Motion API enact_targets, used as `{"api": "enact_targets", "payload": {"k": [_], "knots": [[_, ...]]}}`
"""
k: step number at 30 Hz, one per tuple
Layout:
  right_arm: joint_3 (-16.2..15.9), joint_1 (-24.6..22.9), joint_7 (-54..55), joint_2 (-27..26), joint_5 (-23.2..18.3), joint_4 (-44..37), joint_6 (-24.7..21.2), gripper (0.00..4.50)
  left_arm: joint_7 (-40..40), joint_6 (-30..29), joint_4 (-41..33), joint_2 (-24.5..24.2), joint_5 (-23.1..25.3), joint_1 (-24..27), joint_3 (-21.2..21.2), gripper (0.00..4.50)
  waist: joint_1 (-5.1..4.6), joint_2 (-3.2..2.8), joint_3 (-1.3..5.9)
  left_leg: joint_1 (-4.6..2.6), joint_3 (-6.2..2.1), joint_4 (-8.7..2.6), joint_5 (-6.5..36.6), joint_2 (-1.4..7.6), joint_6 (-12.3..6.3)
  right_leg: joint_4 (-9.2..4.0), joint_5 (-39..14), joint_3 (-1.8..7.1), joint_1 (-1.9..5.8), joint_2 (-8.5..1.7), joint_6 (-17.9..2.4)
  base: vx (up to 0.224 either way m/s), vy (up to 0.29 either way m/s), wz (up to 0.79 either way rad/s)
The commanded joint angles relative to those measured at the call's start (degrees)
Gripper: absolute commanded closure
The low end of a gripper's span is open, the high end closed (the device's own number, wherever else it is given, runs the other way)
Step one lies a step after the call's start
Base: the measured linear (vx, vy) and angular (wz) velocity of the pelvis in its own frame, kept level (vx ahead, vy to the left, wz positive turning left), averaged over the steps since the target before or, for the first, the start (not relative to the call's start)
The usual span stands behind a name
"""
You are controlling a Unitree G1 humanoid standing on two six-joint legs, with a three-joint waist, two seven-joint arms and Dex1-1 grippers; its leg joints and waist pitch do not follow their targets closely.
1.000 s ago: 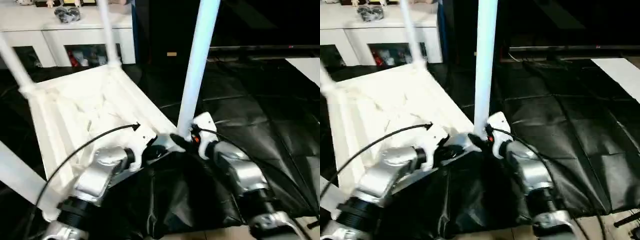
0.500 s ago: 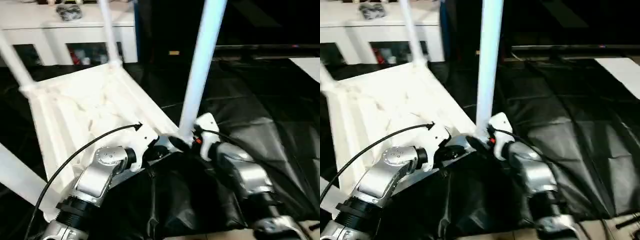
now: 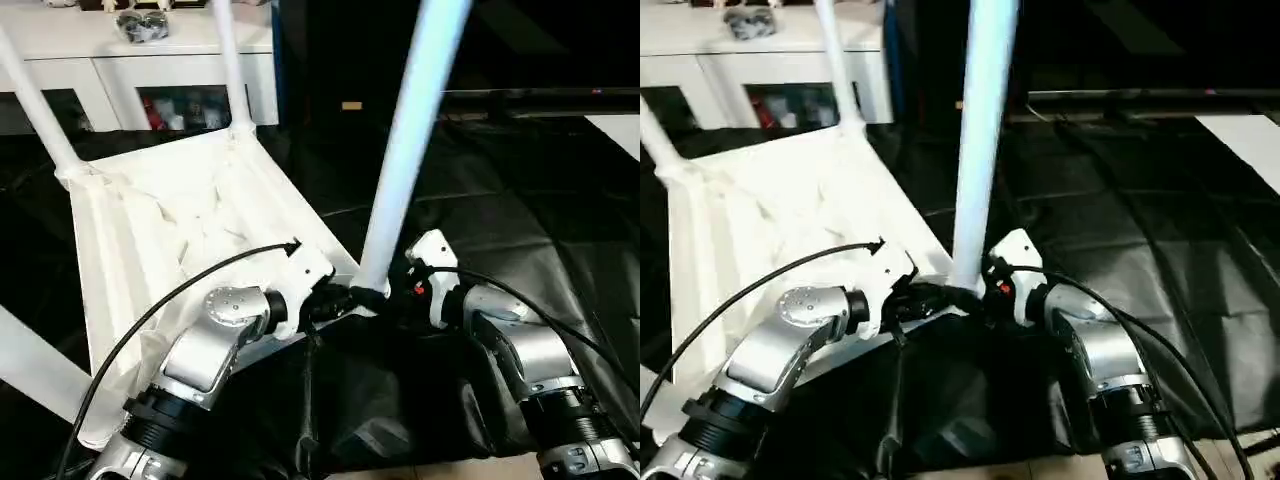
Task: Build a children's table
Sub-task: Rotate leg to tighten
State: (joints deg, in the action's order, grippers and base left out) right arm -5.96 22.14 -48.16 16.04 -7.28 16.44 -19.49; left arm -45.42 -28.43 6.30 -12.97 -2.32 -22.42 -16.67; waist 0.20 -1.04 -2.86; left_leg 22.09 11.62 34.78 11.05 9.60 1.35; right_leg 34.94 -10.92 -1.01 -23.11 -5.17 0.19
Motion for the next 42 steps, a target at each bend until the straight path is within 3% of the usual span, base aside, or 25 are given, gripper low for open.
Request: {"api": "enact_targets", "payload": {"k": [1, 5, 7, 10, 29, 30, 33, 36, 38, 42], "knots": [[-0.74, 0.17, -0.86, 0.10, -1.11, -0.55, -0.25, 0.22, -0.76, -0.94, -1.95, -0.84, 0.35, -0.50, -0.33, 3.51, 0.17, -0.01, 3.58, -1.09, -1.72, -4.47, 12.55, 3.14, -2.35, -4.18, -8.54, 1.33, 2.37, -2.29, -14.19, 0.000, 0.000, 0.00], [-0.94, 0.19, -1.33, 0.30, -0.96, -0.55, -0.13, 0.22, -1.65, -3.93, -3.57, -1.86, -1.72, -0.06, 0.41, 3.16, 0.19, -0.05, 3.56, -1.17, -1.66, -4.51, 12.49, 3.15, -2.19, -4.07, -8.09, 1.33, 2.32, -2.25, -14.52, 0.000, 0.000, 0.00], [-1.29, -0.06, -1.76, 0.61, -0.84, -0.71, 0.07, 0.22, -1.24, -3.96, -3.89, -2.66, -1.19, 0.28, 0.04, 3.16, 0.26, 0.06, 3.60, -1.13, -1.65, -4.42, 11.97, 3.10, -2.37, -3.97, -7.54, 1.33, 2.37, -2.29, -14.66, 0.000, 0.000, 0.00], [-1.37, -0.34, -1.88, 0.85, -0.89, -0.97, 0.18, 0.22, -0.38, -4.06, -3.70, -2.83, -0.59, 0.56, -0.02, 2.77, 0.22, 0.08, 3.60, -1.08, -1.64, -4.38, 11.26, 3.10, -2.71, -3.96, -6.95, 1.34, 2.43, -2.28, -14.59, 0.000, 0.000, 0.00], [-1.71, -0.45, -1.87, 2.02, -1.12, -0.46, 0.93, 0.22, -0.59, -7.11, -2.50, -5.03, -1.05, 2.01, -1.21, 2.77, 0.10, -0.15, 3.54, -1.17, -1.71, -4.54, 13.22, 3.04, -1.62, -4.18, -8.92, 1.33, 2.31, -2.18, -13.96, 0.000, 0.000, 0.00], [-1.83, -0.43, -1.91, 2.07, -1.15, -0.44, 0.98, 0.22, -0.58, -7.12, -2.45, -5.17, -1.21, 1.92, -1.23, 3.06, 0.11, -0.17, 3.55, -1.21, -1.69, -4.51, 13.26, 3.03, -1.67, -4.19, -8.89, 1.33, 2.29, -2.20, -14.01, 0.000, 0.000, 0.00], [-2.28, -0.35, -2.26, 2.23, -0.97, -0.28, 1.38, 0.22, -0.72, -6.89, -2.20, -5.35, -1.57, 1.71, -1.14, 3.14, 0.15, -0.16, 3.55, -1.16, -1.68, -4.50, 12.87, 3.03, -1.87, -4.14, -8.38, 1.33, 2.31, -2.20, -14.20, 0.000, 0.000, 0.00], [-2.42, 0.06, -3.45, 2.37, -1.41, 0.56, 1.48, 0.11, -1.96, -6.73, -2.07, -5.70, -2.39, 1.75, -1.12, 3.62, 0.14, -0.17, 3.56, -1.18, -1.67, -4.48, 12.85, 3.02, -1.98, -4.12, -8.24, 1.31, 2.32, -2.19, -14.31, 0.000, 0.000, 0.00], [-2.45, 0.27, -4.15, 2.50, -1.79, 0.68, 1.13, 0.04, -2.42, -6.71, -2.07, -5.79, -2.76, 1.86, -1.03, 3.62, 0.10, -0.18, 3.58, -1.10, -1.69, -4.47, 12.56, 3.00, -2.16, -4.05, -7.68, 1.32, 2.40, -2.19, -14.46, 0.000, 0.000, 0.00], [-3.69, 0.84, -6.47, 3.75, -1.61, 0.94, 1.20, 0.00, -3.64, -5.78, -2.23, -6.49, -3.13, 2.49, -1.54, 4.08, 0.14, -0.12, 3.59, -1.14, -1.66, -4.41, 12.11, 3.06, -2.65, -3.99, -7.08, 1.28, 2.44, -2.19, -14.83, 0.000, 0.000, 0.00]]}}
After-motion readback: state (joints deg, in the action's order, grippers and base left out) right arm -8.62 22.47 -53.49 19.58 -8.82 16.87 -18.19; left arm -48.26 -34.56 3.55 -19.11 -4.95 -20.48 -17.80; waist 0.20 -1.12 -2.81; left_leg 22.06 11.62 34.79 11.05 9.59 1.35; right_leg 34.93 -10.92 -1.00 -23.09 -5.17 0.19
